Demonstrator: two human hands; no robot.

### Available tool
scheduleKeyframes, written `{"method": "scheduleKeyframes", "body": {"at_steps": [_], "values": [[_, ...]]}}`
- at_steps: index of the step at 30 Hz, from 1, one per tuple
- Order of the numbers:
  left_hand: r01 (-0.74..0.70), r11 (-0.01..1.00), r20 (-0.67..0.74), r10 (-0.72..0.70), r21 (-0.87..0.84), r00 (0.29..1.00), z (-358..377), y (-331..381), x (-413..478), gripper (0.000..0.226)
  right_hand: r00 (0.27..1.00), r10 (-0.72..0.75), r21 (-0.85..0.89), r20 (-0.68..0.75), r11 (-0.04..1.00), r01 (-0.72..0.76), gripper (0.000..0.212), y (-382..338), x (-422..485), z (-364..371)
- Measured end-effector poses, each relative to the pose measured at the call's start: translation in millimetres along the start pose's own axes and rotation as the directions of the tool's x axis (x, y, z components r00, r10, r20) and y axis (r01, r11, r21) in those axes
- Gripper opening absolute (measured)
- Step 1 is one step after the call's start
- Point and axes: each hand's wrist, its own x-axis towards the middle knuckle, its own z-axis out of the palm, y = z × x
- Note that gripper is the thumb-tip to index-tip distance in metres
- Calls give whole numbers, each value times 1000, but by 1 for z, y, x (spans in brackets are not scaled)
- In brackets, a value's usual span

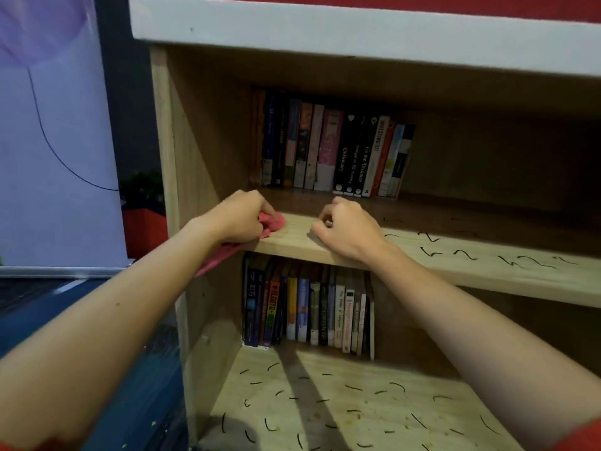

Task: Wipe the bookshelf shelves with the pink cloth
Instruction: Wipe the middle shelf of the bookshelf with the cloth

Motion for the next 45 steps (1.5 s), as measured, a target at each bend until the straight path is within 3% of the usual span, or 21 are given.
{"method": "scheduleKeyframes", "body": {"at_steps": [2, 7, 9, 12, 14, 16, 18, 20, 23, 25, 29, 31, 33, 39, 42, 45], "values": [[15, 1000, 15, -15, 3, 1000, -7, -3, -11, 38, 1000, -26, 14, -13, 1000, 26, 32, 5, -23, -2], [221, 975, -64, -222, -24, 973, -6, -19, -12, 40, 992, -109, 12, -64, 994, 110, 34, 27, -58, 1], [189, 980, -69, -193, -67, 979, 2, -4, -13, 36, 993, -95, 89, -74, 991, 101, 32, 28, -58, 1], [29, 978, -25, -35, -209, 999, 12, 33, -18, 32, 991, -10, 315, -134, 948, 52, 29, 25, -57, -3], [-51, 967, -4, 52, -248, 999, 17, 58, -18, 43, 978, 110, 499, -178, 867, -7, 30, 24, -59, -8], [-52, 949, 21, 62, -310, 998, 17, 73, -17, 56, 954, 235, 633, -186, 771, -67, 32, 24, -60, -13], [28, 861, 132, 46, -509, 990, 8, 73, -18, 63, 938, 306, 679, -165, 725, -117, 32, 26, -59, -17], [125, 771, 231, 29, -624, 972, -2, 60, -24, 63, 942, 314, 677, -120, 720, -154, 30, 28, -57, -19], [88, 933, 170, -30, -349, 985, -6, 33, -30, 38, 960, 265, 627, -86, 764, -155, 23, 29, -58, -18], [65, 951, 61, -49, -301, 997, -3, 26, -31, 25, 964, 256, 604, -66, 780, -166, 21, 28, -56, -18], [-69, 888, -53, 51, -455, 997, 11, 44, -30, 40, 972, 233, 685, -16, 711, -159, 27, 15, -45, -24], [-96, 869, -84, 63, -485, 995, 18, 51, -27, 47, 985, 174, 670, 10, 730, -136, 32, 5, -37, -26], [-71, 862, -110, 18, -501, 994, 18, 46, -27, 44, 989, 127, 598, 71, 788, -144, 36, -4, -30, -20], [95, 920, -223, -191, -379, 956, 15, -8, -32, 31, 965, 239, 189, 109, 948, -257, 53, -19, -14, -7], [132, 928, -230, -221, -349, 948, 10, -27, -30, 31, 963, 247, 176, 109, 949, -263, 46, -36, -9, 0], [141, 946, -261, -221, -293, 940, 5, -36, -20, 34, 984, 123, 264, 127, 952, -153, 46, -58, 0, 13]]}}
